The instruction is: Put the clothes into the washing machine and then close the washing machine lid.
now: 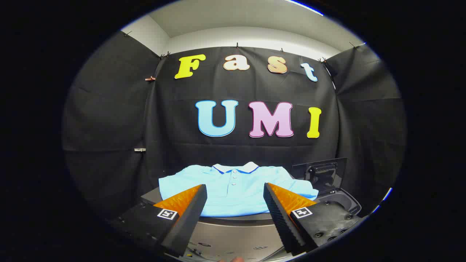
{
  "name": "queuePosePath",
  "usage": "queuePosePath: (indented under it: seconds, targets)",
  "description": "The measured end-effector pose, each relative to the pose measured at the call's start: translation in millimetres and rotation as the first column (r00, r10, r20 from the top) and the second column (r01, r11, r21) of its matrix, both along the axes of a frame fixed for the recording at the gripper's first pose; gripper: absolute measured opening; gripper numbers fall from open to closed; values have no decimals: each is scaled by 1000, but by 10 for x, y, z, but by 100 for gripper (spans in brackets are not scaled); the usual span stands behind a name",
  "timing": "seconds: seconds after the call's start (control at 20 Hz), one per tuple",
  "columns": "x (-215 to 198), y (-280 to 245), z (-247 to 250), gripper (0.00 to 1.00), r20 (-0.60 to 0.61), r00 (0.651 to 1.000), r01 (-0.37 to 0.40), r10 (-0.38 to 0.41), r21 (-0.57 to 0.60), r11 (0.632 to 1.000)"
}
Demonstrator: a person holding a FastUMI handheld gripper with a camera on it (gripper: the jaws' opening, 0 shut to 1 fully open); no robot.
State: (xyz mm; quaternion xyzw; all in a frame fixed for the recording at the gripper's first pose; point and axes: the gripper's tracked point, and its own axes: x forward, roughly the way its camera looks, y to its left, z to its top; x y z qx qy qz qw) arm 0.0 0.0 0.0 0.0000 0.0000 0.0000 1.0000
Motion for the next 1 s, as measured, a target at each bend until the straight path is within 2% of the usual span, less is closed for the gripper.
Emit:
queuePosePath:
  seconds: [1.0]
  targets:
    - [70,4,43,98,-9,1000,12,-12,8,1000]
